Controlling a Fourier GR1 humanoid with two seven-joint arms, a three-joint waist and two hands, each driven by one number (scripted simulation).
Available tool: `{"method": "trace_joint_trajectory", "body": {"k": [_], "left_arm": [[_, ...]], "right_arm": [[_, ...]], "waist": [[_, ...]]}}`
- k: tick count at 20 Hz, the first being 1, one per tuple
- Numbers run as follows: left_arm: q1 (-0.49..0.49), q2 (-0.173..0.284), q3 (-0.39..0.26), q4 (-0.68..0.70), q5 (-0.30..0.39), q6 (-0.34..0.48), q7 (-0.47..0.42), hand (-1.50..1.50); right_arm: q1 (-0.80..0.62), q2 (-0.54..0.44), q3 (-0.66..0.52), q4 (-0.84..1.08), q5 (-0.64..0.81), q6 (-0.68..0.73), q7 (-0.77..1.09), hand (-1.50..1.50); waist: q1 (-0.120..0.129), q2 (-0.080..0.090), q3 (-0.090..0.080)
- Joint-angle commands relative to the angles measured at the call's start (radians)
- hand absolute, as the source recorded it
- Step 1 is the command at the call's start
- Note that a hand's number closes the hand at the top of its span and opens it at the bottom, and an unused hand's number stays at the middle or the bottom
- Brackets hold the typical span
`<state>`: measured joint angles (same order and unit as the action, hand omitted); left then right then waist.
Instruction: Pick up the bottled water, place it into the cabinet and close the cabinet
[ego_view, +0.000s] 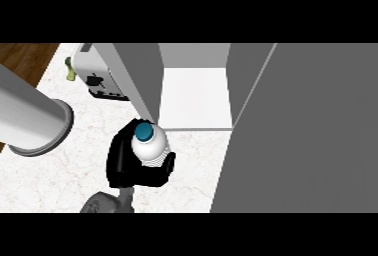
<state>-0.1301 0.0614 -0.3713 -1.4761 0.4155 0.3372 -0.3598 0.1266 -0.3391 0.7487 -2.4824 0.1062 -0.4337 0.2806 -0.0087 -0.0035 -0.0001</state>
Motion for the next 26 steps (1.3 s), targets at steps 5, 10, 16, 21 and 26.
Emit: {"method": "trace_joint_trajectory", "body": {"k": [5,10,16,21,26], "left_arm": [[-0.206,-0.013,0.065,0.03,-0.05,0.065,0.142,1.5],[-0.273,-0.017,0.089,0.07,-0.075,0.123,0.148,1.5],[-0.456,-0.061,0.059,0.264,-0.093,0.226,0.135,1.5],[-0.6,-0.052,0.159,0.451,-0.116,0.195,0.148,1.5],[-0.718,-0.061,0.126,0.619,-0.122,0.267,0.132,1.5]], "right_arm": [[0.011,-0.06,-0.051,-0.155,0.025,0.034,0.068,-1.5],[0.042,-0.037,-0.003,-0.122,0.057,0.01,0.012,-1.5],[0.114,-0.078,0.001,-0.125,0.022,0.027,-0.063,-1.5],[0.06,-0.038,0.049,-0.099,0.082,-0.01,-0.002,-1.5],[0.011,-0.03,0.004,-0.116,0.031,-0.007,0.014,-1.5]], "waist": [[-0.001,0.002,0.0],[-0.001,0.001,0.0],[-0.01,0.002,0.0],[-0.01,0.004,-0.001],[-0.018,0.007,-0.001]]}}
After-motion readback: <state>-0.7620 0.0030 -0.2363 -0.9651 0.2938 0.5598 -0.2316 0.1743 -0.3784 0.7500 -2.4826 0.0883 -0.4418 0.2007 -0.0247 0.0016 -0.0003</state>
